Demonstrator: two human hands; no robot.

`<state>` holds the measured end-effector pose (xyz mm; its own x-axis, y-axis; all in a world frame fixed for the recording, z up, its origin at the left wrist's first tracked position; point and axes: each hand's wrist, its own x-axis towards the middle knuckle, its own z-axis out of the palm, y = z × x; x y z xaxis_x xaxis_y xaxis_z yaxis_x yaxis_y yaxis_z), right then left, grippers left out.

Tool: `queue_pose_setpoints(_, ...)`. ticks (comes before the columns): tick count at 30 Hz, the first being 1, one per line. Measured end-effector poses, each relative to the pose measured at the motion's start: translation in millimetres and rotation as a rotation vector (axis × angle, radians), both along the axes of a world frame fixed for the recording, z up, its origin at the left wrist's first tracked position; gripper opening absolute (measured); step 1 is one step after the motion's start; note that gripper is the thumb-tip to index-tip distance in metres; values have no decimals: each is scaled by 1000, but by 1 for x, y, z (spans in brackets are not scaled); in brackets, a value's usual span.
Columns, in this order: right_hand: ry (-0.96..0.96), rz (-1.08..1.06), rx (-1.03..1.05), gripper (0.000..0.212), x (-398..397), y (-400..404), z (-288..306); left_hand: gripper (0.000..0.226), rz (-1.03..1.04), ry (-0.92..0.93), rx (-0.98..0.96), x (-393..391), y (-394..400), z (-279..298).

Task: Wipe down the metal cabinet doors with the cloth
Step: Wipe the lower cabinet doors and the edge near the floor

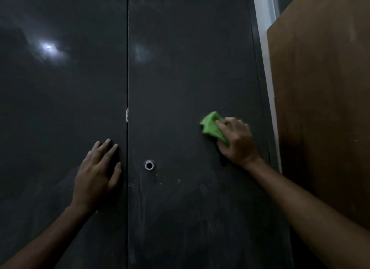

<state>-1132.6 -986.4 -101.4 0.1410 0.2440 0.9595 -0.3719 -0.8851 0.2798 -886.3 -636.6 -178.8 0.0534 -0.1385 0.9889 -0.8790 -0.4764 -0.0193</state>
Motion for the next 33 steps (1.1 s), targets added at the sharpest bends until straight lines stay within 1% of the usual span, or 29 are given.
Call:
queue_pose_setpoints(1, -62, -25, 83, 59, -14, -18, -3, 64, -1, -1, 0, 0, 0, 0)
queue_pose_setpoints(2, -157, -18, 221, 56, -25, -34, -1, 64, -2, -2, -1, 1, -1, -1)
queue_pose_setpoints(4, -358, 10, 494, 50, -35, -49, 26, 64, -5, -10, -1, 2, -2, -2)
queue_pose_setpoints(5, -425, 1, 588, 48, -34, -46, 43, 64, -6, -15, 1, 3, -2, -1)
queue_pose_setpoints(6, -456, -15, 626, 47, -31, -36, 56, 64, -5, -18, 1, 4, -2, 0)
queue_pose_setpoints(8, -423, -3, 557, 50, -15, -10, 68, 65, 7, -16, 1, 3, -2, -1)
queue_pose_setpoints(10, -242, 38, 365, 57, 1, 11, 56, 65, 14, -13, 1, 1, -2, -1)
queue_pose_setpoints(12, -12, 62, 117, 61, 4, 13, 25, 65, 10, -6, 4, -1, -1, 1)
queue_pose_setpoints(13, 62, 44, 11, 62, -3, 3, 12, 65, 10, -4, 4, -1, -1, 2)
queue_pose_setpoints(14, 78, 16, -36, 62, -14, -10, 4, 64, 12, -1, 5, -2, -1, 2)
queue_pose_setpoints(15, 32, -3, 8, 60, -25, -23, -1, 64, 13, 2, 7, -2, -1, 2)
queue_pose_setpoints(18, -284, 13, 407, 56, -34, -37, 7, 64, 11, 14, 11, -5, -1, 1)
queue_pose_setpoints(19, -337, -2, 498, 57, -26, -26, 8, 64, 11, 18, 13, -7, -1, 1)
queue_pose_setpoints(20, -334, 2, 502, 58, -16, -10, 4, 64, 10, 21, 16, -8, 0, 1)
queue_pose_setpoints(21, -283, 40, 432, 59, -4, 6, -7, 64, 11, 25, 17, -9, 0, 1)
queue_pose_setpoints(22, -201, 90, 306, 59, 8, 19, -24, 65, 13, 27, 18, -9, 1, 1)
queue_pose_setpoints(24, 36, 138, -28, 57, 26, 34, -78, 65, 26, 35, 30, -10, 3, 2)
queue_pose_setpoints(25, 177, 123, -206, 56, 25, 35, -99, 66, 39, 39, 41, -11, 4, 3)
queue_pose_setpoints(26, 287, 93, -344, 54, 19, 30, -107, 66, 52, 43, 54, -11, 5, 2)
queue_pose_setpoints(27, 327, 68, -425, 54, 15, 23, -106, 66, 62, 44, 64, -11, 5, 3)
queue_pose_setpoints(28, 297, 51, -418, 53, 12, 17, -99, 66, 68, 47, 67, -11, 5, 3)
queue_pose_setpoints(29, 218, 52, -309, 54, 11, 17, -91, 65, 69, 53, 64, -12, 5, 3)
queue_pose_setpoints(31, -50, 67, 89, 57, 19, 33, -74, 64, 60, 65, 50, -12, 3, 2)
queue_pose_setpoints(32, -150, 92, 248, 58, 30, 50, -74, 64, 56, 66, 46, -12, 3, 2)
queue_pose_setpoints(33, -189, 116, 314, 60, 43, 69, -81, 63, 52, 66, 47, -12, 3, 2)
